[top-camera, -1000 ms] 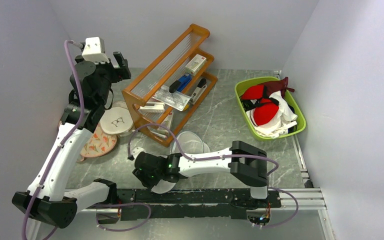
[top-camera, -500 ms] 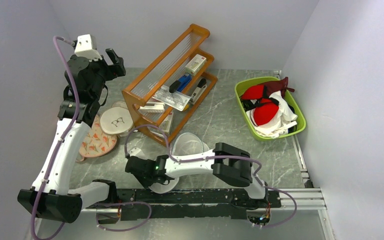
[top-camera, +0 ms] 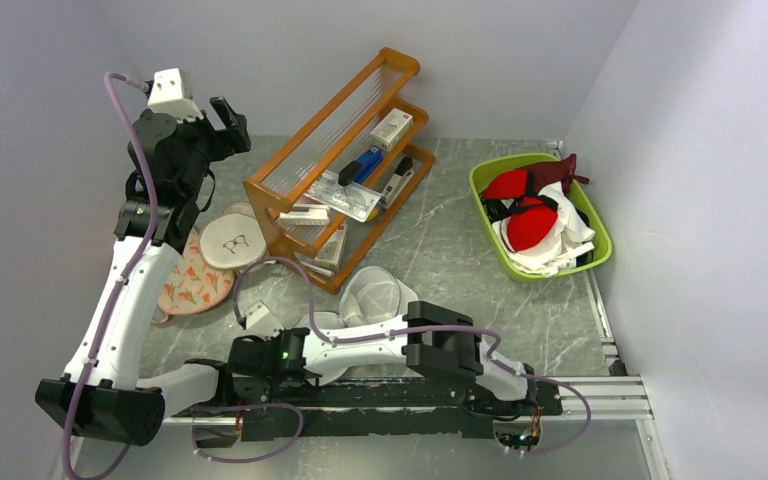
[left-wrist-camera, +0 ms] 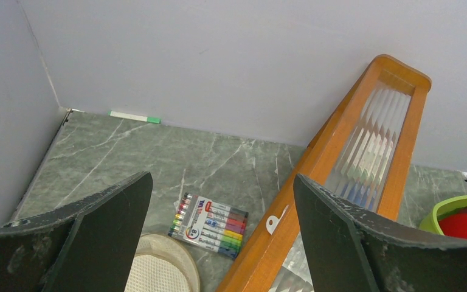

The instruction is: Unzip the laundry bag and remove the bra

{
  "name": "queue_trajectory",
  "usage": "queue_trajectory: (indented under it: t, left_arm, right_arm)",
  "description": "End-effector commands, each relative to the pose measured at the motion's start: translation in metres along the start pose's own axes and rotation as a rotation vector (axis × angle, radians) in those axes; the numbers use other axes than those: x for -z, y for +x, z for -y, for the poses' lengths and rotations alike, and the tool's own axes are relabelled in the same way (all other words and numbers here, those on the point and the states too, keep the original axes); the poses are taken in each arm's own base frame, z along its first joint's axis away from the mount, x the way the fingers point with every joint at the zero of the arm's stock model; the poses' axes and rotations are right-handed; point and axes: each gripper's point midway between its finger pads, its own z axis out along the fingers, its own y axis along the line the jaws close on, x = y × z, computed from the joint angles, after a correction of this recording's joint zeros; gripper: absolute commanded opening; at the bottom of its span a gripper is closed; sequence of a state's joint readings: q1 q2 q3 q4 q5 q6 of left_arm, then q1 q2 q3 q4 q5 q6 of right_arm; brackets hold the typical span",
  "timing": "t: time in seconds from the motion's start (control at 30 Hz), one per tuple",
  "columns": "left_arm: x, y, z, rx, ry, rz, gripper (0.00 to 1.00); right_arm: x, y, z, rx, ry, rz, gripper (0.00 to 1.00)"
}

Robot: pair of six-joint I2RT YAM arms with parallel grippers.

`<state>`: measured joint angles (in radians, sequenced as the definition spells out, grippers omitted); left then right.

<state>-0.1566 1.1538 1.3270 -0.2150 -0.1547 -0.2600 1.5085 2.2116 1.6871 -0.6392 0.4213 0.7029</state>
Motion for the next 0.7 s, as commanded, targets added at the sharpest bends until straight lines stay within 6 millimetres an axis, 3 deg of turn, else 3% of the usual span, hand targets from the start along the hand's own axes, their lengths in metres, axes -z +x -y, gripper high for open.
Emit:
queue_trajectory:
  t: [0.0, 0.17, 0.27, 0.37, 0.43, 0.67]
  left_arm:
    - [0.006, -0.021, 0.003, 0.008, 0.020, 0.049, 0.97]
    - [0.006, -0.020, 0.004, 0.010, 0.028, 0.048, 0.97]
    - [0.004, -0.017, 0.005, 0.009, 0.032, 0.037, 0.96]
    - [0.004, -0.016, 0.007, 0.014, 0.045, 0.036, 0.95]
    - [0.005, -0.018, 0.009, 0.018, 0.058, 0.040, 0.94]
    - [0.004, -0.016, 0.009, 0.021, 0.061, 0.037, 0.94]
  right_arm:
    - [-0.007, 0.018, 0.032, 0.060, 0.183, -0.022, 0.01]
    - [0.025, -0.032, 0.011, 0.015, -0.051, 0.145, 0.00]
    - [0.070, -0.070, 0.003, -0.039, -0.208, 0.284, 0.00]
    - [0.101, -0.093, 0.008, -0.153, -0.362, 0.341, 0.00]
    - [0.123, -0.103, 0.014, -0.240, -0.471, 0.376, 0.00]
    - [0.153, -0.112, 0.049, -0.505, -0.756, 0.450, 0.00]
